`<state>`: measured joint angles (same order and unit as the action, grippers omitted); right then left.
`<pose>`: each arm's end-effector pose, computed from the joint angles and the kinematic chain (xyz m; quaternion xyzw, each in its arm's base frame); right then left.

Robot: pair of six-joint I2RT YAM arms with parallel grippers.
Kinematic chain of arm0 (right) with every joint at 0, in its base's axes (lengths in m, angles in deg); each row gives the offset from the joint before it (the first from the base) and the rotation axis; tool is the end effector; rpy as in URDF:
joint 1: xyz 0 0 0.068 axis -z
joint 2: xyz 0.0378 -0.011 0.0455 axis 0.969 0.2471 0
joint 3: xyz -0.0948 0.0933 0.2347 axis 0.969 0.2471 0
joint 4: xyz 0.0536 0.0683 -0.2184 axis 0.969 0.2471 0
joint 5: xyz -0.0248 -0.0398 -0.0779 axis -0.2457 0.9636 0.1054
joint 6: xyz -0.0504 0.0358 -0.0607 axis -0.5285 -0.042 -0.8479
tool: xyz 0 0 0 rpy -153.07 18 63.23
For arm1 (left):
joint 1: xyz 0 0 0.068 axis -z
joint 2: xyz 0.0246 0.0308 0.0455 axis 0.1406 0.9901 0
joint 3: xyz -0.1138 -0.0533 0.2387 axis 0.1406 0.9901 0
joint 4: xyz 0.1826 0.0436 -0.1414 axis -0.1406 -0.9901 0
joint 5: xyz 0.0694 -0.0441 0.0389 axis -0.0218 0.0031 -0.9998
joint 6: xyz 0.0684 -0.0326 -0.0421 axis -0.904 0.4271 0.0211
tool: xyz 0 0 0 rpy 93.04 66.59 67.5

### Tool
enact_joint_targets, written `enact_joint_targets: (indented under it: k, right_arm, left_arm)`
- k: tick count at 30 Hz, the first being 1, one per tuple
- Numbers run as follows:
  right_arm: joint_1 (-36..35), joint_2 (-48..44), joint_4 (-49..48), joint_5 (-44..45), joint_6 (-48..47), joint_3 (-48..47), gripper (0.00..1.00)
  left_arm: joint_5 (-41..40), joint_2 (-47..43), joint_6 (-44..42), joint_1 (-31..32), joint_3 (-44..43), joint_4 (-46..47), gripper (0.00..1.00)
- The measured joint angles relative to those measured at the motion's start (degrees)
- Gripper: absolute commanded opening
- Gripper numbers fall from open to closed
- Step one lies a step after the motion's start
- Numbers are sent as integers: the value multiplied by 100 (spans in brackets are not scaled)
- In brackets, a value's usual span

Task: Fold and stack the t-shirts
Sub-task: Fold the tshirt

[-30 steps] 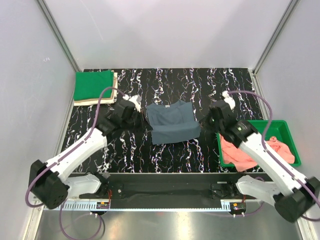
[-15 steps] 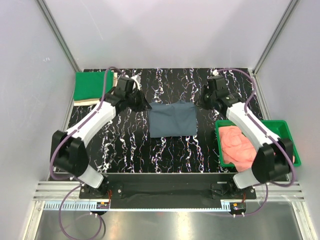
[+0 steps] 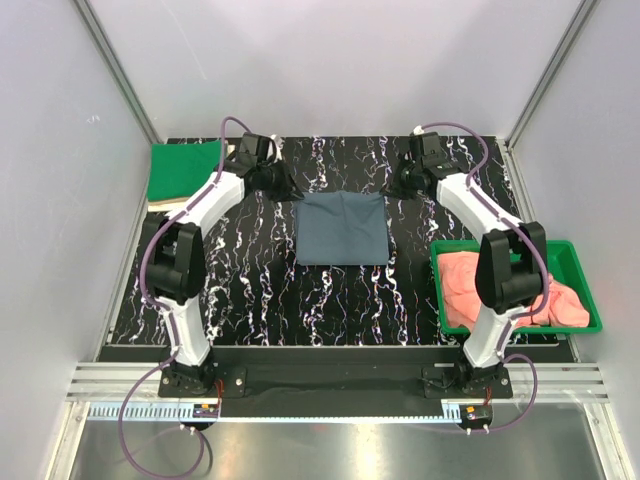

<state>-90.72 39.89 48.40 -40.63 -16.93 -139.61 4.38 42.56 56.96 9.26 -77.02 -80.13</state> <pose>0.3964 0.1191 0.2459 0.0911 0.9160 0.2153 0.3259 0.3995 -0.1542 0.2366 -0.0580 0.9145 -0.3114 0.2517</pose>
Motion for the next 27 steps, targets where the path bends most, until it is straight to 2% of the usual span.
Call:
enact_joint_targets:
  k: [14, 19, 21, 23, 24, 25, 26, 27]
  right_arm:
    - [208, 1528, -22, -813, -223, -1331, 1]
    - [229, 1875, -2, -973, -286, -1856, 5]
    - [232, 2081, -31, -1049, -306, -2170, 12]
    - [234, 2380, -59, -1123, -315, -2577, 23]
    - [236, 2555, -90, -1158, -321, -2787, 29]
    - [240, 2673, -120, -1169, -317, -2907, 46]
    - [249, 2802, -160, -1196, -278, -3014, 53]
    - [262, 2903, -166, -1207, -280, -3080, 59]
  left_arm:
    - [570, 1169, -4, -520, -774, 334, 0]
    - [555, 1263, 9, -612, -802, 520, 0]
    - [544, 1355, 35, -695, -850, 660, 0]
    - [551, 1563, 87, -791, -1047, 791, 7]
    - [564, 1746, 111, -848, -1220, 887, 17]
    - [588, 1956, 109, -905, -1445, 966, 22]
    - [640, 2216, 136, -960, -1749, 1023, 21]
    - [678, 2500, 175, -1014, -2031, 1126, 13]
